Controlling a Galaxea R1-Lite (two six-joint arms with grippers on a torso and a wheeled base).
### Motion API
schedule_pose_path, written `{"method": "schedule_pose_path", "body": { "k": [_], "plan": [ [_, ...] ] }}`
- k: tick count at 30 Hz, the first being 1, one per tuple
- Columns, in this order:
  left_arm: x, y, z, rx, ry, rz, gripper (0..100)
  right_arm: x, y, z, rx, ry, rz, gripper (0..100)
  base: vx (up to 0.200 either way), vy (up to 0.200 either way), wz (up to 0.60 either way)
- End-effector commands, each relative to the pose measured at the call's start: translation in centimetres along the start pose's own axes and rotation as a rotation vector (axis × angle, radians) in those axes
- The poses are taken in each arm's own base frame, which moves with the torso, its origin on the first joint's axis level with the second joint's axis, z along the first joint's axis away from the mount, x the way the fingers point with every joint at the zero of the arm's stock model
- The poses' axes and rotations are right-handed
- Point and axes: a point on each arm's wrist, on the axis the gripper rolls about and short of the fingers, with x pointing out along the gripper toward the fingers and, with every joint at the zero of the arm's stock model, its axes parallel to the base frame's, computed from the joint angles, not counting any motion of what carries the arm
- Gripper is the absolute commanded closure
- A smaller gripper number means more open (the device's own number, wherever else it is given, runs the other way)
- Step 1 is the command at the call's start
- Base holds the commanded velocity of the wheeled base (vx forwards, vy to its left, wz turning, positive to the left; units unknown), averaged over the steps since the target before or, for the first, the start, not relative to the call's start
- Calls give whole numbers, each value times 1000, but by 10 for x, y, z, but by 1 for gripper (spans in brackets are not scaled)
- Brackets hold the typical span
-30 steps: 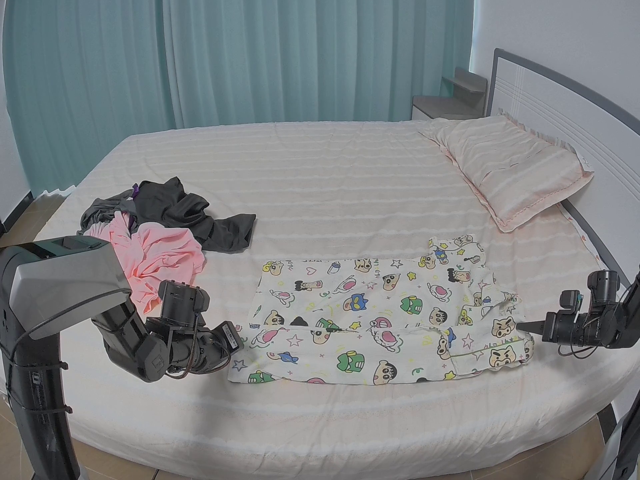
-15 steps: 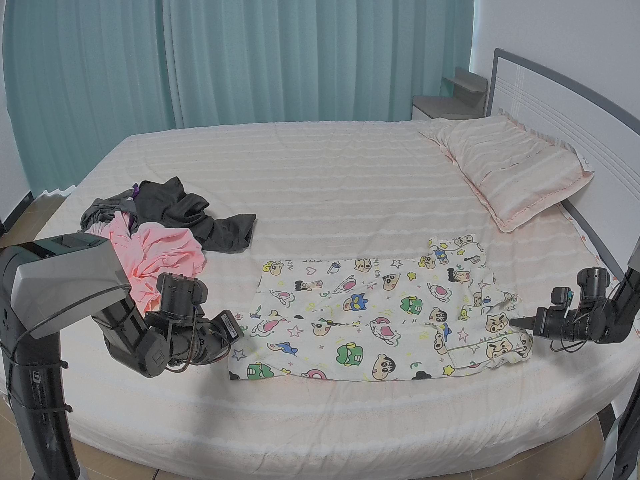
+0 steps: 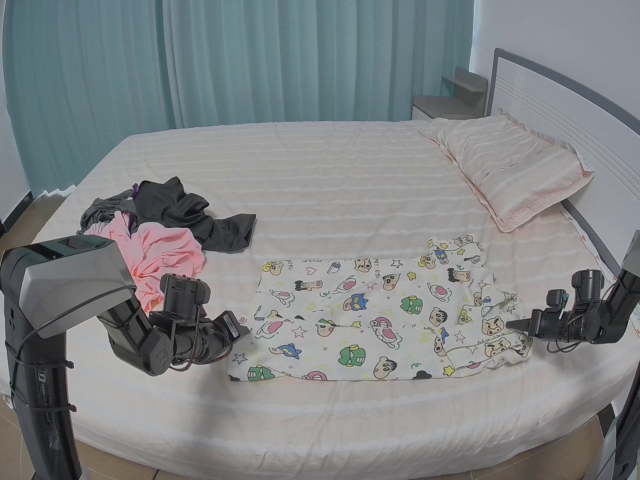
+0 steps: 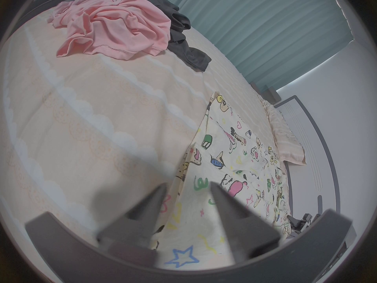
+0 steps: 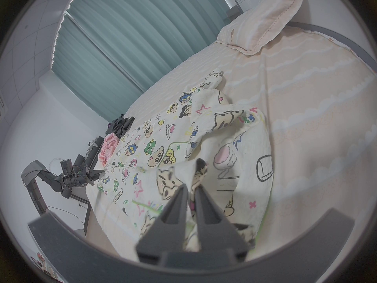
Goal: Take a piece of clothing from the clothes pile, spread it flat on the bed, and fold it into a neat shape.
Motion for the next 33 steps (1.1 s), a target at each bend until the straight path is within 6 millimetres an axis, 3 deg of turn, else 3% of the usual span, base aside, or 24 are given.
{"method": "schedule_pose_path", "body": {
  "k": [1, 6, 11, 17, 21, 25, 26, 29, 31, 33],
  "plan": [
    [1, 0, 0, 1, 2, -4, 0, 1, -1, -1, 4, 4, -1, 0, 0, 0, 0],
    [-1, 2, 1, -5, -1, 2, 0, -3, -1, -1, 4, -3, -44, 0, 0, 0, 0],
    [-17, 9, 9, -43, -23, 10, 0, -24, 2, 8, -2, -59, -87, 0, 0, 0, 0],
    [-57, 16, 26, -88, -53, -31, 0, -58, 25, 20, -3, -144, -95, 0, 0, 0, 0],
    [-95, 15, 22, -135, -35, -92, 0, -88, 65, 35, 18, -237, -55, 0, 0, 0, 0],
    [-109, 18, 13, -185, 6, -114, 0, -90, 92, 20, 19, -216, -47, 0, 0, 0, 0],
    [-116, 17, 10, -266, 26, -134, 0, -88, 105, 2, 23, -179, -64, 0, 0, 0, 0],
    [-124, 12, 13, -374, 36, -185, 0, -88, 116, -18, 46, -130, -61, 0, 0, 0, 0],
    [-126, 11, 14, -384, 34, -194, 0, -88, 118, -20, 53, -122, -53, 0, 0, 0, 0],
    [-132, 13, 15, -396, 44, -214, 0, -88, 133, -31, 107, -91, -18, 0, 200, 0, 0]
  ]
}}
